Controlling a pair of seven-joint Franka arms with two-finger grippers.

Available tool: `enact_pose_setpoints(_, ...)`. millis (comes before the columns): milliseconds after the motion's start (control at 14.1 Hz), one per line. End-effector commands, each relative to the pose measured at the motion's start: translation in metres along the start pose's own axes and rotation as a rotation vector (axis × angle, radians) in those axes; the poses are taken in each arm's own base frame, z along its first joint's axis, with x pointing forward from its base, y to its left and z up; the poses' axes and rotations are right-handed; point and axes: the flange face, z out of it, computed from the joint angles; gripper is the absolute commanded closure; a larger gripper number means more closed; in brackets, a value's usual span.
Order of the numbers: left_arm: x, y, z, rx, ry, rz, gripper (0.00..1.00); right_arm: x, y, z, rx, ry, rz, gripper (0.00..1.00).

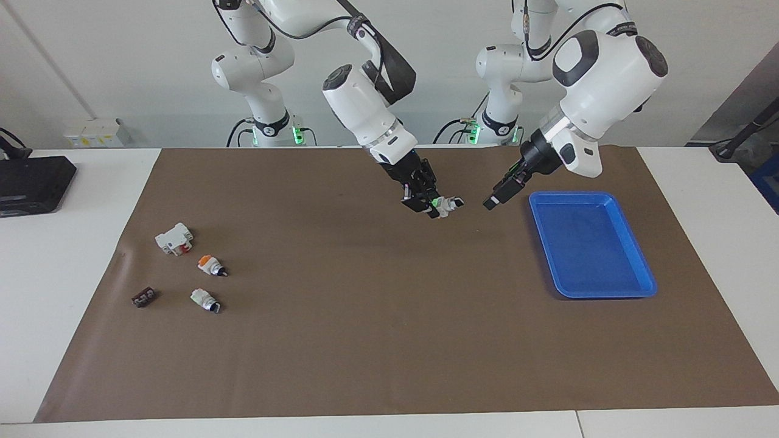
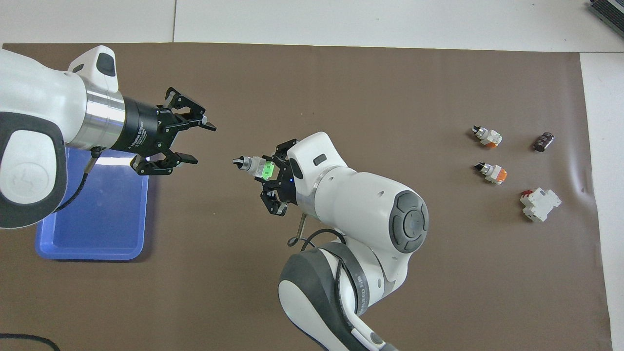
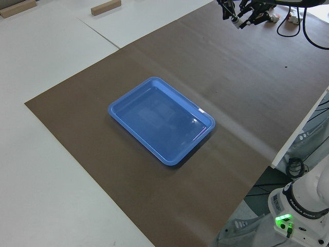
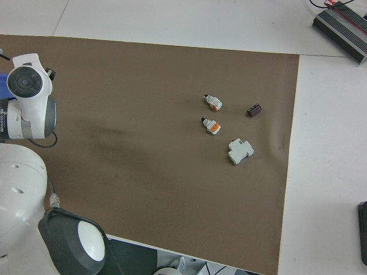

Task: Turn and place switch with both arms
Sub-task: 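Move the open left gripper toward the switch held by the right gripper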

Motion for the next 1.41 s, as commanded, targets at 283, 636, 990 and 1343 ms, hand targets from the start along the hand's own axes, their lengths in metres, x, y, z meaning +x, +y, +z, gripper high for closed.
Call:
enact_pose_setpoints(283,-0.001,0.007,0.022,0.039,-0.034,-0.121,0.57,0.005,0.004,0.002,-0.022,0.004,0.011,1.00)
enact_pose_setpoints(636,-0.013,0.009,0.028,0.051,-0.038,-0.233,0.58,0.004,0.005,0.003,-0.025,0.004,0.012,1.00)
enact_pose_setpoints(990,-0.026,0.010,0.038,0.068,-0.041,-0.279,0.60,0.004,0.005,0.003,-0.027,0.006,0.012,1.00)
enact_pose_setpoints(1343,-0.026,0.006,0.041,0.070,-0.039,-0.309,0.68,0.004,0.005,0.003,-0.027,0.006,0.012,1.00)
